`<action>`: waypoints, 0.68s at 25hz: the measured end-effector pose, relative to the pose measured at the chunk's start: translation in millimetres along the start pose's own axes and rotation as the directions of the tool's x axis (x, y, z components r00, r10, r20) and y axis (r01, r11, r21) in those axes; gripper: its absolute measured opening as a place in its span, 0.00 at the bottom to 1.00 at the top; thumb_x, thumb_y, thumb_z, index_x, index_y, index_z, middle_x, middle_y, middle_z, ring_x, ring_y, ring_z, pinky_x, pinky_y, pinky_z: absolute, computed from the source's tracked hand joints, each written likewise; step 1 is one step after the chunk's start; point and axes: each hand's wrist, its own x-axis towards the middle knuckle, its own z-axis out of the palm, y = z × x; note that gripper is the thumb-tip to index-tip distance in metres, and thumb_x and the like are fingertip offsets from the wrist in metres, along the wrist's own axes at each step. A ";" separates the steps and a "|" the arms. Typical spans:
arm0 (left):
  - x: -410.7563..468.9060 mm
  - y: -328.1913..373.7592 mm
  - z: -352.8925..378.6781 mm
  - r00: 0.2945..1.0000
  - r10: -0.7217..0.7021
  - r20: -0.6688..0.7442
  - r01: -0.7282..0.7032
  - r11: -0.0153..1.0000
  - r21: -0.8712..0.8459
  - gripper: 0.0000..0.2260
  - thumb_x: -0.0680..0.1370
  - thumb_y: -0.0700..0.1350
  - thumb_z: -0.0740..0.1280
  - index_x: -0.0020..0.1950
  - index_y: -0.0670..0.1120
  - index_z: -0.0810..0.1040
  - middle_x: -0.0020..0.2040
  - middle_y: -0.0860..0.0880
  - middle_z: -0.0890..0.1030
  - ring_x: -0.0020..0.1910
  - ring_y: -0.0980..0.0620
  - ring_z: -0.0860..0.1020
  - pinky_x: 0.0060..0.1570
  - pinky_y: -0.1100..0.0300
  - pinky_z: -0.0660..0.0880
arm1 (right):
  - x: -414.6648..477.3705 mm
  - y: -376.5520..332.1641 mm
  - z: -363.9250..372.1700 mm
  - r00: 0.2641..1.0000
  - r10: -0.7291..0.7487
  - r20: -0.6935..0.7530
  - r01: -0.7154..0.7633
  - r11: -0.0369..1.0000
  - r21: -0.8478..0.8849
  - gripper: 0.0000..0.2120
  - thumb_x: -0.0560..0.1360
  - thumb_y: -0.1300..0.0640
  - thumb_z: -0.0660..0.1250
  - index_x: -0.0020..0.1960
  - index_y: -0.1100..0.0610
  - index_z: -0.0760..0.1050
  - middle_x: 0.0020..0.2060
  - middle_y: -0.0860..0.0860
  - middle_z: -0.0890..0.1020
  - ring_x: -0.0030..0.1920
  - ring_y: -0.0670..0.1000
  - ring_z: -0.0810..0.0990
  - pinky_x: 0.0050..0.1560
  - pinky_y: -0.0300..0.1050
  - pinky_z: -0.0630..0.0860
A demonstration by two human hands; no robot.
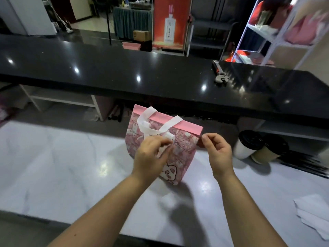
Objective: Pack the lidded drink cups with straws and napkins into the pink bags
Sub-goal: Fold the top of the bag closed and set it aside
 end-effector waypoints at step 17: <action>111.5 -4.7 19.3 0.768 0.140 0.625 -0.222 0.973 0.055 0.10 0.71 0.50 0.74 0.52 0.55 0.82 0.49 0.58 0.83 0.51 0.57 0.79 0.57 0.45 0.72 | -8.6 -9.3 19.0 0.988 0.129 -0.086 -0.141 0.979 -0.147 0.01 0.73 0.64 0.71 0.44 0.62 0.79 0.39 0.59 0.83 0.40 0.54 0.82 0.48 0.57 0.81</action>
